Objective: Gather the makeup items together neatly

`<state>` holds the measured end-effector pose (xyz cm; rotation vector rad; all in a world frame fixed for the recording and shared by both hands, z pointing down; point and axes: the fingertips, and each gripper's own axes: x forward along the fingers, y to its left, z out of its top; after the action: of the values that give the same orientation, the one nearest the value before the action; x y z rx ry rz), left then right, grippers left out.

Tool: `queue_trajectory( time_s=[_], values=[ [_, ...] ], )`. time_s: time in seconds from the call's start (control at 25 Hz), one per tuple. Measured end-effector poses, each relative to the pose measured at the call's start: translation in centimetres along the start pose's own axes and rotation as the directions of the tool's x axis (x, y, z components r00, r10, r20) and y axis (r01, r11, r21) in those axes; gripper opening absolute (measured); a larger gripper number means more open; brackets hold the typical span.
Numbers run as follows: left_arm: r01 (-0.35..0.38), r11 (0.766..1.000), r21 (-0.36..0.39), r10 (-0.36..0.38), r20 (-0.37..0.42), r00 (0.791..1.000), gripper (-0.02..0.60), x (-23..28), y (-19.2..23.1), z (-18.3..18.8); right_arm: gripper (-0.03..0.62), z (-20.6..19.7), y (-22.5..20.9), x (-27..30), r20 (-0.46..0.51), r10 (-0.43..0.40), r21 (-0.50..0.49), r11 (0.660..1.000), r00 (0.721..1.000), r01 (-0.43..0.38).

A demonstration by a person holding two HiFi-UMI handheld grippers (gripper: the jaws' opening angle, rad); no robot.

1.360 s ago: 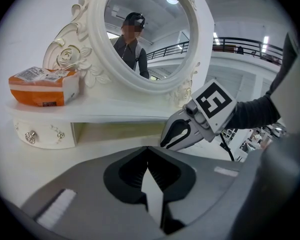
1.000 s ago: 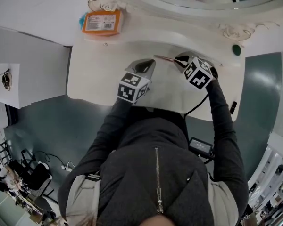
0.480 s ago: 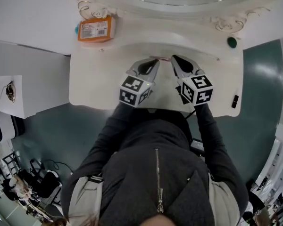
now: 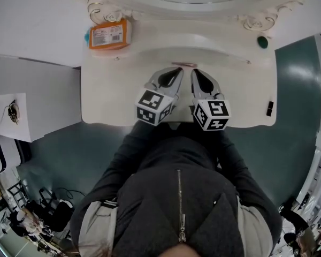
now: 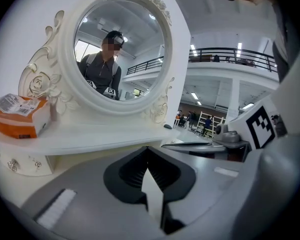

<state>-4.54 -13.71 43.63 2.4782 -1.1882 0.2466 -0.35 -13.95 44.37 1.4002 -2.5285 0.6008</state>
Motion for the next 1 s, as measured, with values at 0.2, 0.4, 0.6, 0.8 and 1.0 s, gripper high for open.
queue_trajectory(
  time_s=[0.2, 0.4, 0.6, 0.8, 1.0],
  values=[
    [0.045, 0.999, -0.011, -0.045, -0.001, 0.999, 0.011, -0.7, -0.2, -0.2, 0.003, -0.3, 1.0, -0.3, 0.008, -0.017, -0.002, 1.0, 1.0, 0.017],
    [0.084, 0.996, 0.001, -0.084, -0.027, 0.996, 0.011, -1.3, -0.5, -0.8, 0.003, -0.8, 1.3, -1.0, 0.015, -0.063, 0.013, 0.998, 0.998, 0.063],
    [0.15, 0.988, 0.019, -0.149, -0.06, 0.987, 0.011, -1.3, -1.5, -1.7, 0.003, -1.7, 0.9, -2.2, 0.021, -0.14, 0.044, 0.989, 0.99, 0.138],
    [0.227, 0.973, 0.035, -0.223, -0.092, 0.971, 0.011, -0.9, -2.9, -2.4, 0.003, -3.0, 0.1, -3.6, 0.011, -0.223, 0.093, 0.971, 0.975, 0.221],
    [0.296, 0.954, 0.055, -0.288, -0.122, 0.95, 0.011, -0.6, -4.8, -3.1, 0.003, -3.9, -0.7, -5.1, 0.018, -0.298, 0.145, 0.945, 0.955, 0.292]
  ],
)
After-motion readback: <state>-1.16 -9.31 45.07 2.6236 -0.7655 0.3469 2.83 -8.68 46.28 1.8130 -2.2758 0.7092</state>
